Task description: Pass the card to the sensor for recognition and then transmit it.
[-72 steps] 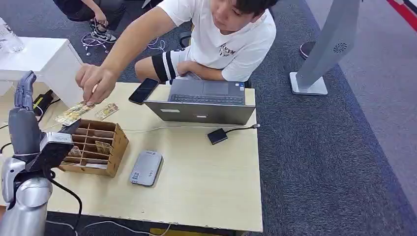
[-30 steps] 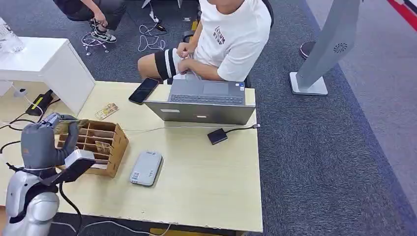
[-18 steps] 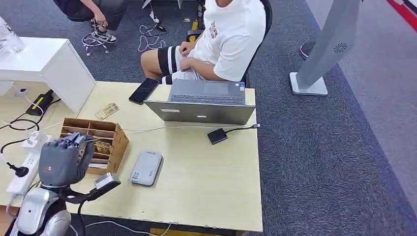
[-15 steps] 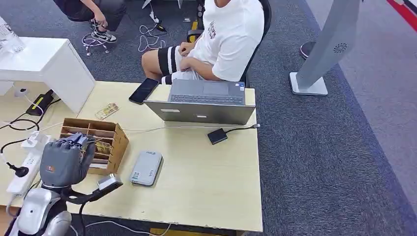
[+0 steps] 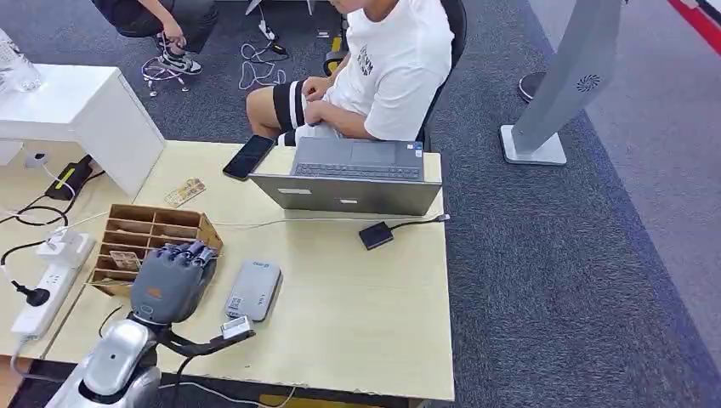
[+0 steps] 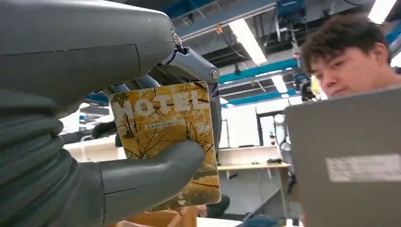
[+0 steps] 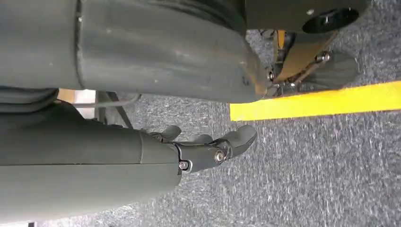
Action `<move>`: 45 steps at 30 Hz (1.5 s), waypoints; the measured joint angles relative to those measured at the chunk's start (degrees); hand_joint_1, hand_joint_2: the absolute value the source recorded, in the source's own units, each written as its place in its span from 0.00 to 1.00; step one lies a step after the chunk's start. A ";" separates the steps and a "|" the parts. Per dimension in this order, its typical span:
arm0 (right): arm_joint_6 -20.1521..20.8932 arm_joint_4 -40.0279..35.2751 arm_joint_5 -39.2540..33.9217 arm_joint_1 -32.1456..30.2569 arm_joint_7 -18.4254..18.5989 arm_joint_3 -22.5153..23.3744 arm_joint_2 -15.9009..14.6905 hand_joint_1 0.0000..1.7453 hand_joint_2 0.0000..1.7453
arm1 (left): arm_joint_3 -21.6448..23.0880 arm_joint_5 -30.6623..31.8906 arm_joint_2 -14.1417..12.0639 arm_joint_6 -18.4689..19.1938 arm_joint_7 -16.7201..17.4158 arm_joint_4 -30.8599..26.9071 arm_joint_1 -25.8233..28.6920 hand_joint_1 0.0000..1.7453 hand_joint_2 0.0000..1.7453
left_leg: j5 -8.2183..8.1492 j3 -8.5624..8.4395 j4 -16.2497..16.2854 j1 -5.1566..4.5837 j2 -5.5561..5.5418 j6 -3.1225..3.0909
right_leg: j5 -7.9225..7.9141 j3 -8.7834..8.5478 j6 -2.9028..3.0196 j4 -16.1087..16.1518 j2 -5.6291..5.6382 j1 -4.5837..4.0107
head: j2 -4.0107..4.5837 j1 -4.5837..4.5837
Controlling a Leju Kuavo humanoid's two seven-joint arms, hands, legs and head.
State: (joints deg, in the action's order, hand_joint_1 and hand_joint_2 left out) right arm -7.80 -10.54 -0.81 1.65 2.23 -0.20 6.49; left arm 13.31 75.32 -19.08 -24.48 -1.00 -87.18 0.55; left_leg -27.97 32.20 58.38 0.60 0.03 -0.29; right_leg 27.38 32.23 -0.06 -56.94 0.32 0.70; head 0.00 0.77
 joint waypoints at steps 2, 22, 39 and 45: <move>-0.15 0.00 0.00 -0.01 0.00 0.00 0.07 0.00 0.00 | 1.11 0.00 0.35 -0.15 0.31 1.25 -0.80 1.00 1.00 | 0.00 0.00 0.00 0.00 0.00 0.00 | 0.00 0.01 0.00 0.00 0.00 0.00 | 0.00 -0.02; -0.85 0.00 0.68 -0.01 0.94 0.00 0.79 0.00 0.00 | 4.72 -2.58 3.08 -0.04 1.81 8.76 -3.36 1.00 1.00 | 0.00 0.01 0.00 0.01 0.01 0.00 | 0.01 0.03 0.00 -0.01 0.02 0.00 | 0.00 -0.02; 1.36 0.00 -1.36 0.00 0.87 0.22 1.18 0.00 0.00 | 5.79 -2.78 5.11 3.10 2.08 15.36 -3.79 1.00 1.00 | 0.00 0.01 0.00 0.00 0.01 0.00 | 0.01 0.03 0.00 0.00 0.02 0.00 | 0.00 -0.02; 1.33 0.00 -1.35 -0.03 0.76 0.26 1.46 0.00 0.00 | 6.12 -3.19 5.55 2.91 2.08 16.98 -3.80 1.00 1.00 | 0.00 0.01 0.00 0.01 0.01 0.00 | 0.01 0.03 0.00 0.00 0.02 0.00 | 0.00 -0.04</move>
State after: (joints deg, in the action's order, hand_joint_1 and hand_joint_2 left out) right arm -6.47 -10.54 -2.16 1.63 2.99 0.07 7.96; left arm 19.43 72.13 -13.53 -21.57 1.07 -70.21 -3.25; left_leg -27.97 32.21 58.38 0.61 0.04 -0.29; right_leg 27.39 32.26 -0.06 -56.95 0.34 0.70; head 0.00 0.72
